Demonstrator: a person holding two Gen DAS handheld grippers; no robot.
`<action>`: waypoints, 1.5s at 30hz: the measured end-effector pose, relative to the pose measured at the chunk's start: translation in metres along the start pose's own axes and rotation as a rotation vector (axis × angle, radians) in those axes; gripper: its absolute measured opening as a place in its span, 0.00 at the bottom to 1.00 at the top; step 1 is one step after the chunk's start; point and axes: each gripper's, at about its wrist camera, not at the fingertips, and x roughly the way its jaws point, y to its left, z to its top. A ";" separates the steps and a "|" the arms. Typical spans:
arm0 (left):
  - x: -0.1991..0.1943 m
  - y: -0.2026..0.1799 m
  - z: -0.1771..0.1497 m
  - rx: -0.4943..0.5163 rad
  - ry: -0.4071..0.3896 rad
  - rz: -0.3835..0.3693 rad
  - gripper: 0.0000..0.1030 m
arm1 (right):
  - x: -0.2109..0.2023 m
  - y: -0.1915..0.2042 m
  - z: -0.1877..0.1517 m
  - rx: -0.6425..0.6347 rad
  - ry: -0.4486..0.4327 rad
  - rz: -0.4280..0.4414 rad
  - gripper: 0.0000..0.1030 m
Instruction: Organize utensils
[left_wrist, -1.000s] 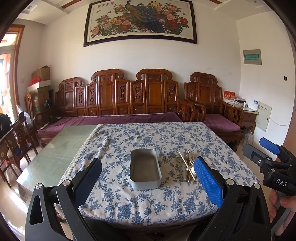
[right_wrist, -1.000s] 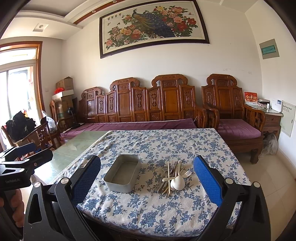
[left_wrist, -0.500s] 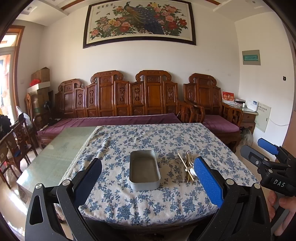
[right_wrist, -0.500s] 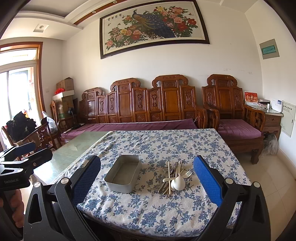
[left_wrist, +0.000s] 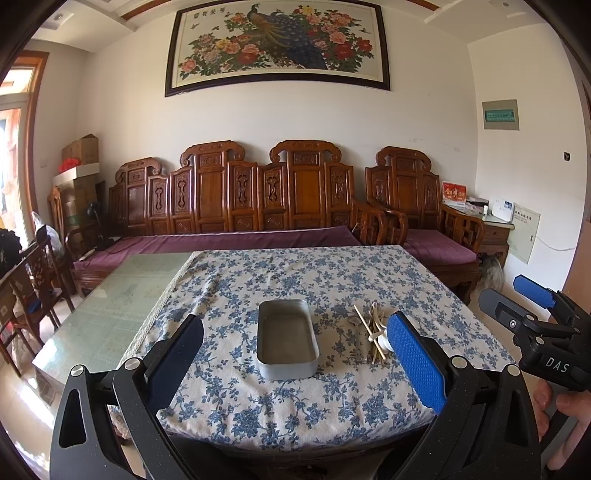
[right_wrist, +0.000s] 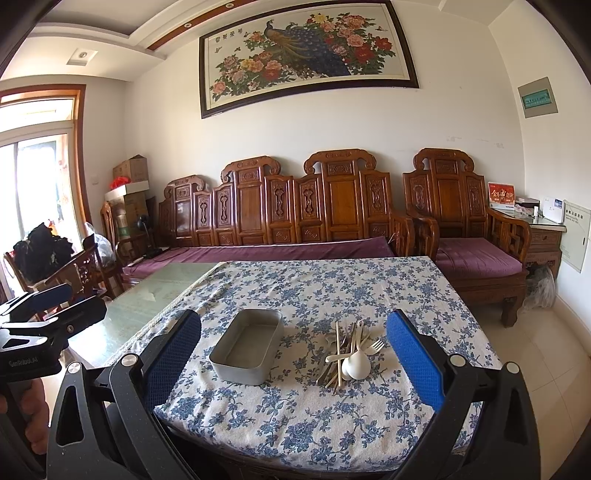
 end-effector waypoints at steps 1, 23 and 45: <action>-0.001 -0.001 0.000 0.001 -0.001 0.000 0.94 | 0.000 0.000 0.000 0.000 0.000 0.002 0.98; 0.035 -0.009 -0.015 0.045 0.092 -0.019 0.94 | 0.019 -0.009 -0.007 0.022 0.042 -0.004 0.98; 0.184 -0.037 -0.020 0.118 0.218 -0.146 0.94 | 0.171 -0.107 -0.052 0.091 0.210 -0.140 0.86</action>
